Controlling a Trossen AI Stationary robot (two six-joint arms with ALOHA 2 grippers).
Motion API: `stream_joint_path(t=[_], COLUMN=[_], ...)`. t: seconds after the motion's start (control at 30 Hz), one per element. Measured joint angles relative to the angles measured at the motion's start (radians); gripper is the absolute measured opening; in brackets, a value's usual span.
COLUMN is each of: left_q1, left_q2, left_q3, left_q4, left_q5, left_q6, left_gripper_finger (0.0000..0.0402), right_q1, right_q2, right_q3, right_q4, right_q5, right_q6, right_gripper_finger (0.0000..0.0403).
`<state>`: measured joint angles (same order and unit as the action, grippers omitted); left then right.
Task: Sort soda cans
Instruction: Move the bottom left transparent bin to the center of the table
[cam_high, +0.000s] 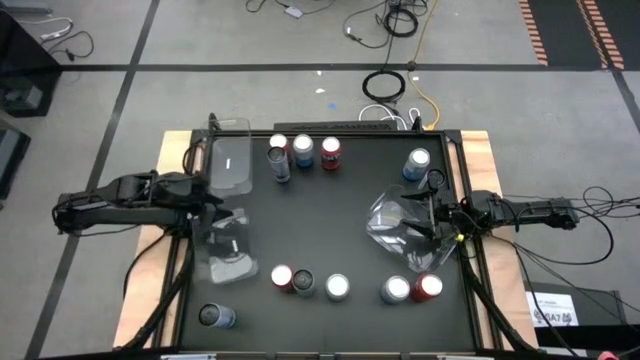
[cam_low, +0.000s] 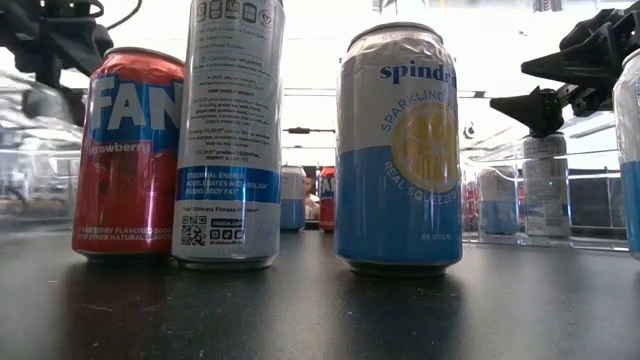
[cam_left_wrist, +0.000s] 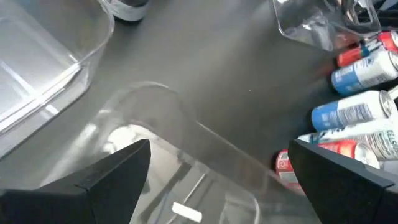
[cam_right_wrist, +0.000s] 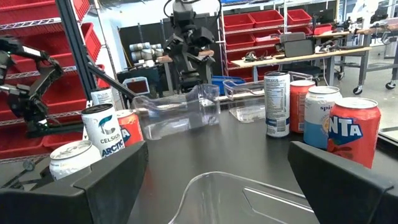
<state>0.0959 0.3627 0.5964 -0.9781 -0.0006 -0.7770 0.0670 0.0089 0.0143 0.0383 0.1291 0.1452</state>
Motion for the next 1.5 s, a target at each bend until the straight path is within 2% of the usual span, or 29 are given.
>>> stream_joint_path(t=[0.2, 0.4, 0.67, 1.0, 1.5], left_q1=[0.0, 0.0, 0.0, 0.0, 0.0], left_q2=[-0.035, -0.061, -0.145, -0.331, -0.339], left_q3=[0.035, 0.116, 0.213, 0.217, 0.216], left_q4=[0.044, 0.131, 0.134, 0.119, 0.099], left_q5=[-0.004, -0.047, -0.103, -0.113, -0.107], left_q6=[0.012, 0.106, 0.194, 0.184, 0.19], left_gripper_finger=[0.0389, 0.0389, 0.0389, 0.0389, 0.0389], right_q1=[0.0, 0.0, 0.0, 0.0, 0.0], right_q2=[0.0, 0.0, 0.0, 0.0, 0.0], right_q3=[0.0, 0.0, 0.0, 0.0, 0.0], right_q4=[0.0, 0.0, 0.0, 0.0, 0.001], right_q5=[0.0, 0.0, 0.0, 0.0, 0.0], right_q6=[0.0, 0.0, 0.0, 0.0, 0.0], right_gripper_finger=[0.0382, 0.0382, 0.0382, 0.0382, 0.0382])
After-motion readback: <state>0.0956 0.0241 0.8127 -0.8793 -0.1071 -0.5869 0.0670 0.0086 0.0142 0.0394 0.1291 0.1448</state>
